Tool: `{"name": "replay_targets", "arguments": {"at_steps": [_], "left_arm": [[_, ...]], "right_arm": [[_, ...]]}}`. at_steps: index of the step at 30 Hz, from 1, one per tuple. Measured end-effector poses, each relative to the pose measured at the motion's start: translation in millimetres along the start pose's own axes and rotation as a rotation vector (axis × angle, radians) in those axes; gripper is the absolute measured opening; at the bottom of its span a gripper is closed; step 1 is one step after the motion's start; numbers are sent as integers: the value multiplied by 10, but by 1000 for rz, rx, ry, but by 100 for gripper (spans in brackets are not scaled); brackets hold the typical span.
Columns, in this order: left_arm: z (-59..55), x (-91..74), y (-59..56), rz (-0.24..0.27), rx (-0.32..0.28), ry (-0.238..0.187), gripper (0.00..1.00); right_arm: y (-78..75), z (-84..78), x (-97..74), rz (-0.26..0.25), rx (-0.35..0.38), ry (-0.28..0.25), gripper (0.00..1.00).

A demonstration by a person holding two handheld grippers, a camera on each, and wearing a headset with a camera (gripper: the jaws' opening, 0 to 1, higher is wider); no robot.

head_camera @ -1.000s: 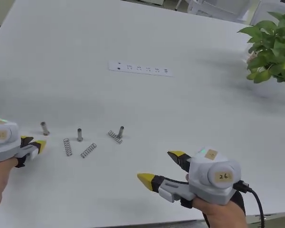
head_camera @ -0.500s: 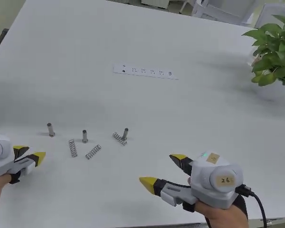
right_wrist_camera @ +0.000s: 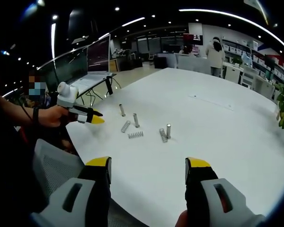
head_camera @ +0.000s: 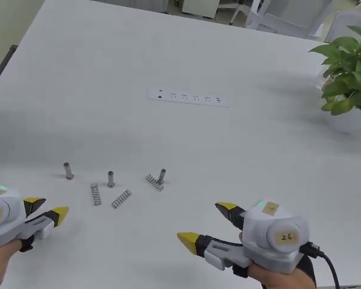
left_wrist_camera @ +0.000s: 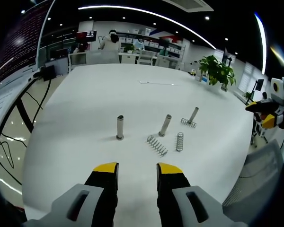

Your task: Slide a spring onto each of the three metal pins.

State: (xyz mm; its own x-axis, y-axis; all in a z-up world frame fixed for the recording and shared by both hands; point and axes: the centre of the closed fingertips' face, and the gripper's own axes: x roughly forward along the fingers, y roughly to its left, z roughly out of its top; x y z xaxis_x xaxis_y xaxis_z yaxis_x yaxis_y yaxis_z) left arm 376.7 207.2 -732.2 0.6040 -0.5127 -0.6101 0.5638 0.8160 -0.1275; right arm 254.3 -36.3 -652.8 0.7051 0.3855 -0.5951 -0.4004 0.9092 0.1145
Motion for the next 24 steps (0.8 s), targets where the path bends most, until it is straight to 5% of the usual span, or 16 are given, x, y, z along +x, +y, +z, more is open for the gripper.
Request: {"name": "replay_targets", "arguments": {"at_steps": [16, 24], "left_arm": [[98, 298, -280, -67, 28, 18, 24], [85, 414, -314, -70, 11, 32, 22]], "right_arm": [[-18, -28, -24, -5, 9, 1, 62], [-45, -47, -41, -11, 10, 7, 62]]}}
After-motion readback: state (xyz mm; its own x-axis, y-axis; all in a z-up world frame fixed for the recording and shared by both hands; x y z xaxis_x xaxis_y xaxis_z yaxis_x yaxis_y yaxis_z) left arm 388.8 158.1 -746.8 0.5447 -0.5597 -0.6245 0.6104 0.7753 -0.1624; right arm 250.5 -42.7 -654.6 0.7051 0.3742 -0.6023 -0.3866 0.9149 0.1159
